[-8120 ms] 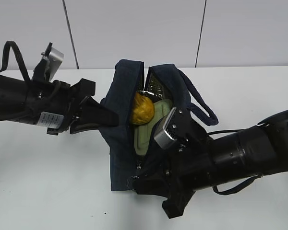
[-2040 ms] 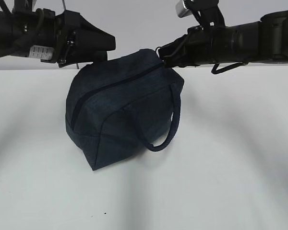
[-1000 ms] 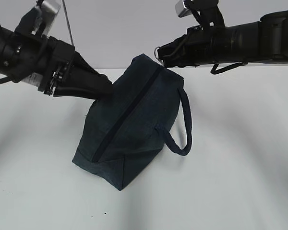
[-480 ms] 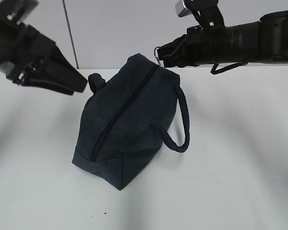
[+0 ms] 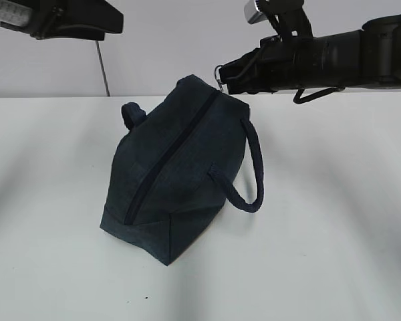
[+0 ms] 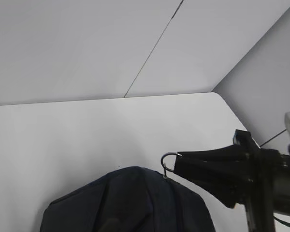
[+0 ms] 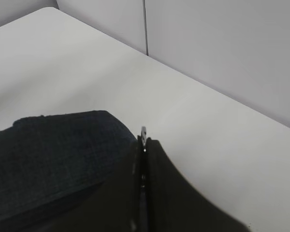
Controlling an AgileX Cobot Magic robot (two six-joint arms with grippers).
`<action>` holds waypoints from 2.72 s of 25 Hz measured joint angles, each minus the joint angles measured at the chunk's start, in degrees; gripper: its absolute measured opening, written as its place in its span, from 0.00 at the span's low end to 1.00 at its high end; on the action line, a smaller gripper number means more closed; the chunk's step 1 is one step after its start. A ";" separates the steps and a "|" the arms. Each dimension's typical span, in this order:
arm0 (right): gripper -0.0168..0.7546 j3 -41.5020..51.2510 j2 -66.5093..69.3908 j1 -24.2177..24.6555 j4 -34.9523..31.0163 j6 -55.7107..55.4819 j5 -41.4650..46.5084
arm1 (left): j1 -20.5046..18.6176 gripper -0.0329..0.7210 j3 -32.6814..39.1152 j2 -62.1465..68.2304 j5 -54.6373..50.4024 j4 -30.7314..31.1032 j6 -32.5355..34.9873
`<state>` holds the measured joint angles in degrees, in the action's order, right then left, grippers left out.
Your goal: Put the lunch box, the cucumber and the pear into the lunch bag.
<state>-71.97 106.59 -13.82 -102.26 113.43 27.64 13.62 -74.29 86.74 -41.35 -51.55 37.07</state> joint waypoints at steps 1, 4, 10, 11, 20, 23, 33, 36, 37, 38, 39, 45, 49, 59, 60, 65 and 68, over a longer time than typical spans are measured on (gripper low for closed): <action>0.03 0.00 0.00 0.00 0.00 0.00 0.00 | 0.83 0.38 -0.43 1.17 1.31 -0.07 0.00; 0.03 0.00 0.00 0.00 0.00 0.00 0.00 | 2.72 0.38 -3.36 6.55 2.98 -0.14 0.83; 0.03 0.00 0.00 0.00 0.00 0.00 0.10 | 3.82 0.38 -11.37 16.51 0.46 0.02 1.55; 0.03 0.00 0.00 0.00 0.00 0.00 0.10 | 3.82 0.38 -12.41 18.02 -0.55 0.13 1.55; 0.03 0.00 0.00 0.00 0.00 0.00 0.10 | 3.87 0.39 -14.46 24.06 -5.39 0.61 1.55; 0.03 0.00 0.00 0.00 0.00 0.00 0.10 | 3.87 0.39 -14.87 24.06 -5.52 0.61 1.55; 0.03 0.00 0.00 0.00 0.00 0.00 0.10 | 3.92 0.39 -18.15 24.06 -7.07 -0.64 1.60; 0.03 0.00 0.00 0.00 0.00 0.00 0.10 | 4.69 0.39 -18.16 24.06 -7.58 -0.54 1.60; 0.03 0.00 0.00 0.00 0.00 0.00 0.10 | 5.07 0.39 -18.21 24.06 -7.52 -0.15 1.60; 0.03 0.00 0.00 0.00 0.00 0.00 0.10 | 5.64 0.39 -18.27 24.06 -7.24 0.89 1.67; 0.03 0.00 0.00 0.00 0.00 0.00 0.10 | 6.24 0.39 -18.27 24.06 -6.75 2.29 1.81; 0.03 0.00 0.00 0.00 0.00 0.00 0.10 | 8.16 0.31 -18.31 24.06 -5.33 8.44 2.00; 0.03 0.00 0.00 0.00 0.00 0.00 0.10 | 8.16 0.10 -18.38 24.06 -5.24 10.63 2.00; 0.03 0.00 0.00 1.90 0.00 1.21 -1.50 | 8.16 0.07 -18.67 23.86 -7.67 10.15 2.04; 0.03 0.00 0.12 2.42 0.00 1.21 -1.28 | 8.16 0.07 -18.73 23.79 -7.86 9.89 2.04; 0.03 0.00 1.72 3.69 0.00 1.21 0.40 | 8.16 0.07 -18.67 21.94 -10.16 9.56 2.04; 0.03 -0.13 2.88 3.81 0.00 1.21 0.79 | 8.16 0.07 -18.67 21.13 -11.94 9.09 2.48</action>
<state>-72.10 109.47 -10.01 -102.26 114.64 28.43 21.78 -92.96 107.87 -53.28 -42.46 39.55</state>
